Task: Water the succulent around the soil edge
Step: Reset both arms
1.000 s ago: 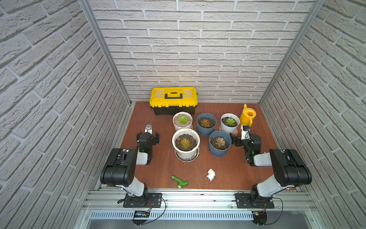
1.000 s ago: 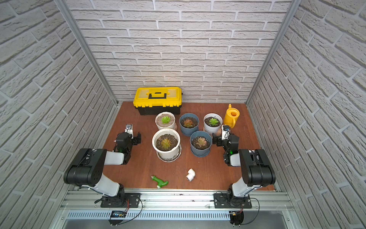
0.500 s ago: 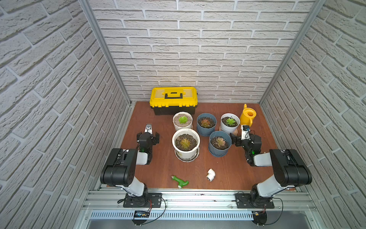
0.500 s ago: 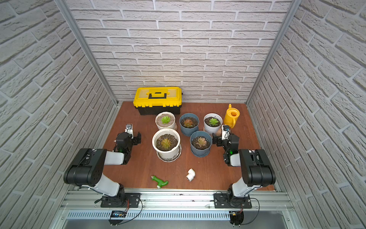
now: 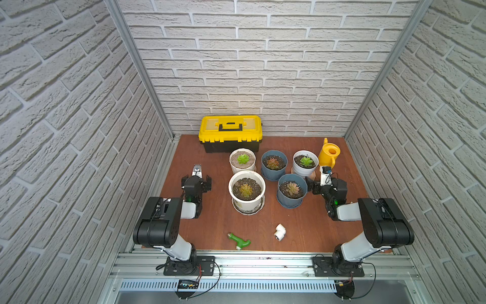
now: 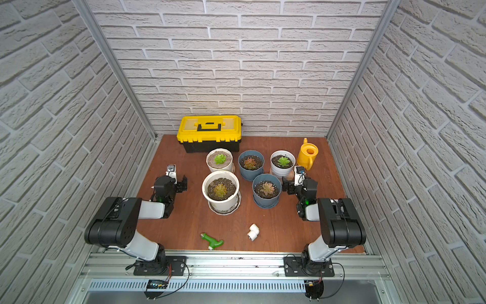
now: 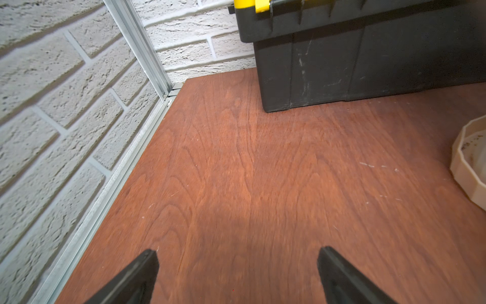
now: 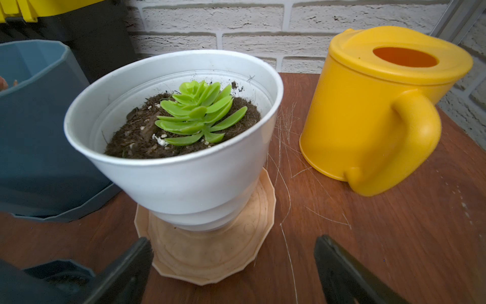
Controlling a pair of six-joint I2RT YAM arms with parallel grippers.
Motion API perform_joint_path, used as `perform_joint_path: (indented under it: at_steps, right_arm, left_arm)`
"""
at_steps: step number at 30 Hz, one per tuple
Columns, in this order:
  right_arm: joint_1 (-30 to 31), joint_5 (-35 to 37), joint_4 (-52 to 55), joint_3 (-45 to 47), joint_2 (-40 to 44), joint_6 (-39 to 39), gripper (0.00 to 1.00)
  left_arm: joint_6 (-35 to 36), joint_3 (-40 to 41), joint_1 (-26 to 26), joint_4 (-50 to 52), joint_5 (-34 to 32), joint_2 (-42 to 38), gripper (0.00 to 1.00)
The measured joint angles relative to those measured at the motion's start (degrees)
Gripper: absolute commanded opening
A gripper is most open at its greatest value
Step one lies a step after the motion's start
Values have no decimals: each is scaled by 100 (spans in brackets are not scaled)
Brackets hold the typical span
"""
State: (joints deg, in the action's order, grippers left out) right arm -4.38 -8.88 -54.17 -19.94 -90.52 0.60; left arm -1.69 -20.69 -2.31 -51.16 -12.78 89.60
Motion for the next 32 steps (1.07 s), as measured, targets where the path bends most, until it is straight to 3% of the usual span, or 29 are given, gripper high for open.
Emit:
perform_joint_path:
  at_steps: [32]
  right_arm:
    - [35,26,94,-116,7,-37,99]
  left_arm:
    - [0,0,0,15,2,0,98]
